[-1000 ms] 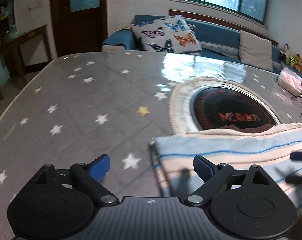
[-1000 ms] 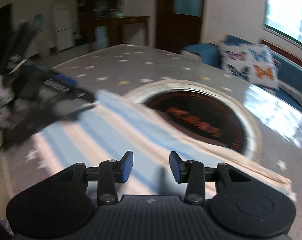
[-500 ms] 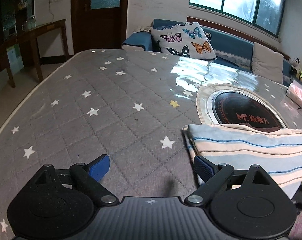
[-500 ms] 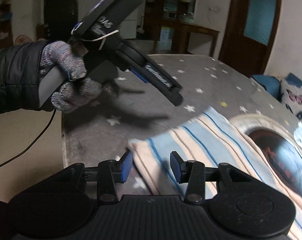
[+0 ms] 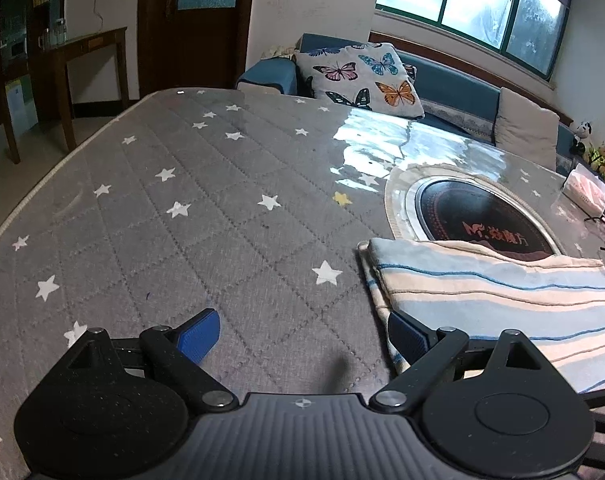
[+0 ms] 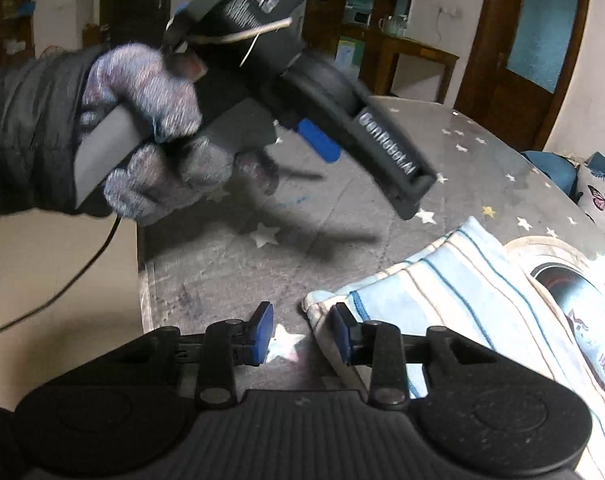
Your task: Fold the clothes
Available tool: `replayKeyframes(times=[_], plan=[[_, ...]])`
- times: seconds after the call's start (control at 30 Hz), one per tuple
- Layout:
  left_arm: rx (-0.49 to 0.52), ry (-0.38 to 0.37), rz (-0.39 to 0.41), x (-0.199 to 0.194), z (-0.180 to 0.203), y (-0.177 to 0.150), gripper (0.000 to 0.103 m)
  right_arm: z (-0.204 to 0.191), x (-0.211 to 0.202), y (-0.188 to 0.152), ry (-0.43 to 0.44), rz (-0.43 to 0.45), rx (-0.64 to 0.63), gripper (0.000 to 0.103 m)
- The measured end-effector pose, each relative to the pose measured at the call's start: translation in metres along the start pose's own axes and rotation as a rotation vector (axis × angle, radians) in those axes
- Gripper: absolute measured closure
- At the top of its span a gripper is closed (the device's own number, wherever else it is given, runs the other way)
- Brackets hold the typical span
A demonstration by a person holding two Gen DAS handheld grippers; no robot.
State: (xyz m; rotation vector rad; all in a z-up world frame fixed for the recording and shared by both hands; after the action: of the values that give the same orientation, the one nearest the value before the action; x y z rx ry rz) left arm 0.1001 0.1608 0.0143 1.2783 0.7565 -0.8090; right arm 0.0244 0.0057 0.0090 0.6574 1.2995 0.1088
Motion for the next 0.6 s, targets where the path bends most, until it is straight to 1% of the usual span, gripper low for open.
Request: replayKeyframes(times=[0.07, 0.17, 0.23, 0.3, 0.33, 0.4, 0.5, 0.53, 0.6], plan=[[-0.010, -0.012, 0.001, -0.001, -0.001, 0.000, 0.010, 0.000, -0.002, 0.001, -0.018, 0.009, -0.003, 0.071], [-0.021, -0.037, -0.002, -0.003, -0.001, 0.001, 0.010, 0.001, 0.005, 0.003, -0.024, 0.000, 0.011, 0.071], [-0.022, -0.051, -0.002, -0.004, 0.002, 0.001, 0.010, 0.001, 0.010, 0.002, -0.037, -0.001, 0.018, 0.076], [-0.026, -0.073, -0.011, -0.004, 0.004, 0.000, 0.010, 0.000, 0.011, 0.002, -0.067, 0.008, 0.015, 0.091], [-0.030, -0.087, -0.016, -0.004, 0.005, -0.001, 0.010, 0.001, 0.010, 0.001, -0.073, 0.014, 0.018, 0.094], [-0.045, -0.128, -0.031, -0.004, 0.008, -0.002, 0.010, 0.006, 0.007, 0.000, -0.050, 0.022, 0.047, 0.096], [-0.069, -0.185, -0.055, -0.002, 0.013, -0.004, 0.010, 0.014, -0.003, 0.001, -0.017, 0.048, 0.098, 0.097], [-0.076, -0.206, -0.066, -0.001, 0.015, -0.004, 0.012, 0.016, -0.006, 0.001, -0.009, 0.056, 0.108, 0.097], [-0.091, -0.260, -0.093, 0.001, 0.019, -0.005, 0.012, 0.020, -0.014, 0.001, 0.005, 0.077, 0.131, 0.097]])
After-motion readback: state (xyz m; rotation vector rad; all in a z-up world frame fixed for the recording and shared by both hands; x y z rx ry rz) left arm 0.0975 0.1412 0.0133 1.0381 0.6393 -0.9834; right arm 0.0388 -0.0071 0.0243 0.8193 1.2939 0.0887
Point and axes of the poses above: each gripper's, at about its wrist camera, not at the fingertips, and x roughly the way its jaws point, z to its right, y to its top, the point moved 2 cm from there along x, roughly the way its jaws point, and after that the axes turned 14 degrees about -z, right-handed, at the moved point
